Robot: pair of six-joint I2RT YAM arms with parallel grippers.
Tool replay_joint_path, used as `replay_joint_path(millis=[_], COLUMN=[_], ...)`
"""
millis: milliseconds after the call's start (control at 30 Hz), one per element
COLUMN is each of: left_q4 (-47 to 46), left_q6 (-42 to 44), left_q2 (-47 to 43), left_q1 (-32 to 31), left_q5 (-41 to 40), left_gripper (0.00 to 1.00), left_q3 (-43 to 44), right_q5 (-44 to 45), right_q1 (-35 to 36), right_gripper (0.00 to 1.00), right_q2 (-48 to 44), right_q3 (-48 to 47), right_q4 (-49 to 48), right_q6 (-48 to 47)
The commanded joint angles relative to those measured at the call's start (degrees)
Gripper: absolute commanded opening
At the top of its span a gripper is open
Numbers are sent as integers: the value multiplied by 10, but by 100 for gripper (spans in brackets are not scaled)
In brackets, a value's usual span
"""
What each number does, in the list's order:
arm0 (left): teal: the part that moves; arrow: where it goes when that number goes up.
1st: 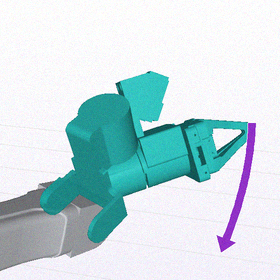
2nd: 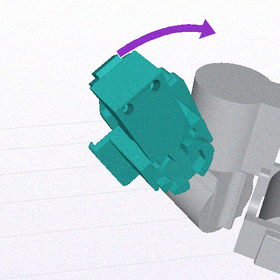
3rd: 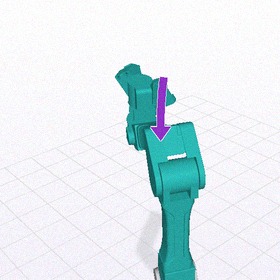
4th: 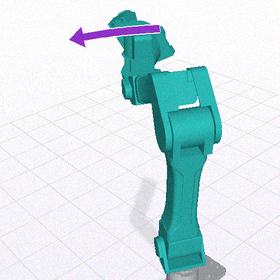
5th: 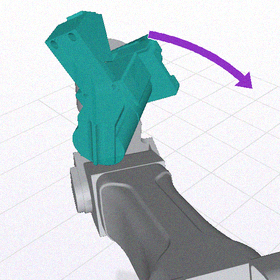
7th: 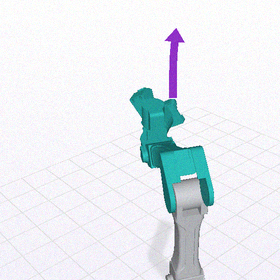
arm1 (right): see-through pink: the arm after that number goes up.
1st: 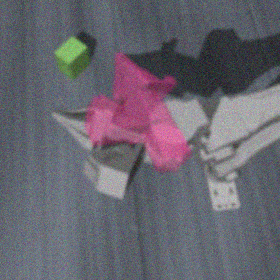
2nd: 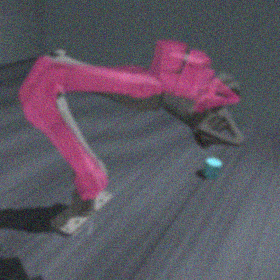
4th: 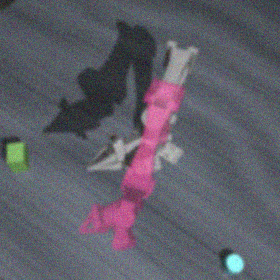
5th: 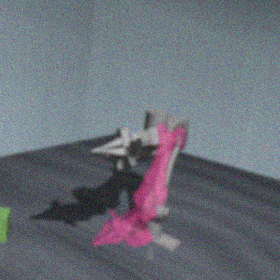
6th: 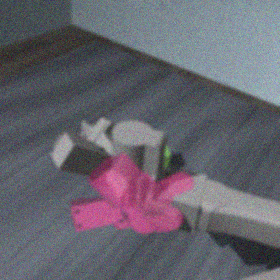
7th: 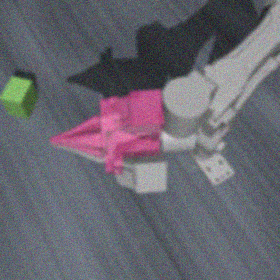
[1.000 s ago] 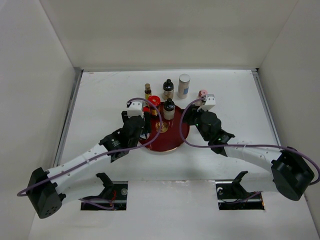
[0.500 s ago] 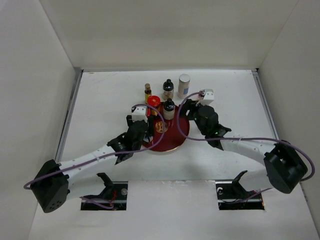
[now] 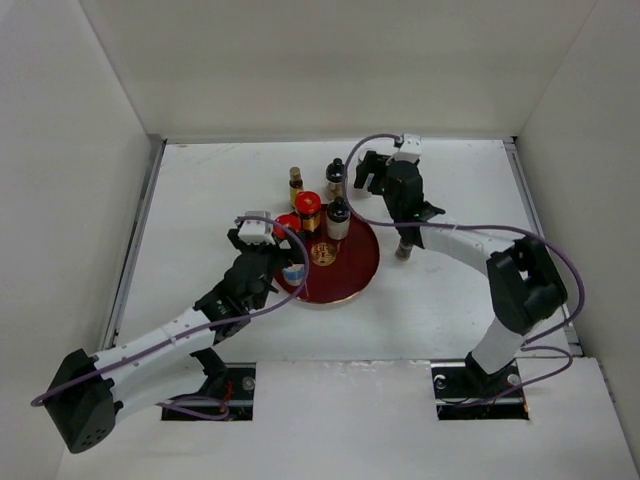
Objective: Organize the condiment bottles
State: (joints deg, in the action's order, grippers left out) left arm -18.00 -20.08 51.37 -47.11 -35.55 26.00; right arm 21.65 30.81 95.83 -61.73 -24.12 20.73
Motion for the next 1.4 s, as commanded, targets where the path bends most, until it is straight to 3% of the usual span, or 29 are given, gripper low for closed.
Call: replay_joint_path(millis=[0, 300, 667, 900, 1067, 1367], left_q4=[-130, -243, -246, -251, -252, -263], left_q6=[16, -49, -98, -101, -101, -103], left_q2=[-25, -26, 1, 12, 27, 36], left_q1=[14, 81, 123, 131, 132, 138], left_q5=[3, 8, 51, 52, 52, 52], left_gripper=[97, 97, 97, 97, 97, 97], left_q3=[-20, -96, -118, -120, -118, -120], right_q5=[-21, -23, 8, 9, 28, 50], right_q1=[-15, -32, -45, -48, -42, -19], right_gripper=[87, 89, 87, 68, 58, 57], right_q2=[47, 144, 218, 232, 177, -27], right_q3=[-79, -213, -278, -299, -250, -90], right_q4=[29, 103, 135, 99, 20, -28], right_q6=[-25, -43, -54, -68, -99, -97])
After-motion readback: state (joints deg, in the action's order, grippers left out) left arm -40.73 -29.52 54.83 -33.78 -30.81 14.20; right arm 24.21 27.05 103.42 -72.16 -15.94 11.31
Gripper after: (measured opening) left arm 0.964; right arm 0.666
